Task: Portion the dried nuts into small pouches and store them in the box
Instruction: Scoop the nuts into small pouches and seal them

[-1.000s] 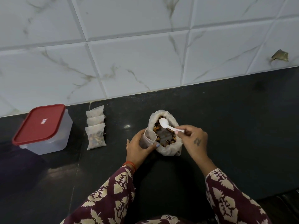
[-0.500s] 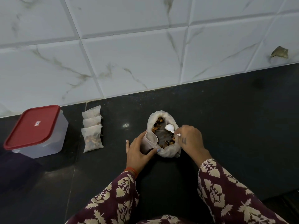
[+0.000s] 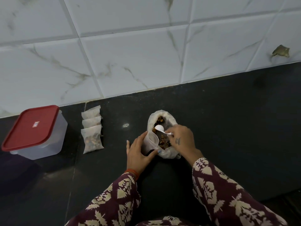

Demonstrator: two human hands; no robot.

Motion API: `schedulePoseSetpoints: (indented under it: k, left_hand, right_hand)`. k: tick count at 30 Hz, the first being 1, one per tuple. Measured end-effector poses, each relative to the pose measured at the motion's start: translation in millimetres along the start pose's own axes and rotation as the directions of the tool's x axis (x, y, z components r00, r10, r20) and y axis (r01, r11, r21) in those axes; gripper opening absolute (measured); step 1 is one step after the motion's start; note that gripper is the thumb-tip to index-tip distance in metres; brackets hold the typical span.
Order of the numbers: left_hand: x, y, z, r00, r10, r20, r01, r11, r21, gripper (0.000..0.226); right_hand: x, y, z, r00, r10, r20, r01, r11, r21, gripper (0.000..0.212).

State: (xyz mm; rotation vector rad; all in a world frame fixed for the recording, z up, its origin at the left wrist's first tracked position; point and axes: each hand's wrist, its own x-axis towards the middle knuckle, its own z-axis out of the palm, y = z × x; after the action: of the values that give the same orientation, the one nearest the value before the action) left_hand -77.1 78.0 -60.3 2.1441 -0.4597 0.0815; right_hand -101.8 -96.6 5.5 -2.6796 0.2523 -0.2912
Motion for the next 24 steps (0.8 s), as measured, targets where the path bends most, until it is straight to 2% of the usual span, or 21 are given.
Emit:
schedulePoseSetpoints:
  k: [5, 7, 11, 12, 16, 20, 22, 24]
  left_hand:
    - [0, -2, 0, 1.0, -0.001, 0.008, 0.001, 1.0, 0.014, 0.075]
    - [1, -1, 0, 1.0, -0.002, 0.011, 0.002, 1.0, 0.022, 0.076]
    - [1, -2, 0, 1.0, 0.009, 0.02, -0.009, 1.0, 0.025, 0.076]
    - [0, -1, -1, 1.0, 0.012, 0.018, -0.012, 1.0, 0.016, 0.075]
    - [-1, 2, -1, 1.0, 0.015, 0.002, -0.015, 1.0, -0.018, 0.073]
    - [0, -3, 0, 1.0, 0.015, 0.0, -0.015, 1.0, 0.005, 0.072]
    - [1, -5, 1, 1.0, 0.02, 0.005, -0.02, 0.999, 0.025, 0.074]
    - [1, -7, 1, 1.0, 0.02, 0.02, -0.021, 0.999, 0.036, 0.078]
  right_hand:
    - [-5, 3, -7, 0.979, -0.193, 0.063, 0.199, 0.976, -0.093, 0.024]
    - [-9, 7, -15, 0.975, -0.214, 0.068, 0.221, 0.967, -0.124, 0.022]
    - [-6, 7, -14, 0.981, -0.161, -0.112, 0.155, 0.986, -0.061, 0.021]
    - [-5, 2, -12, 0.982, -0.16, -0.103, 0.155, 0.986, -0.06, 0.021]
    - [-7, -3, -10, 0.988, -0.134, 0.078, 0.142, 0.983, -0.114, 0.02]
    - [-13, 9, -30, 0.985, -0.104, 0.136, 0.127, 0.976, -0.175, 0.02]
    - [-15, 14, -42, 0.991, -0.069, 0.11, 0.089, 0.978, -0.19, 0.02]
    - [-15, 16, -50, 0.999, -0.038, 0.025, 0.042, 0.981, -0.191, 0.022]
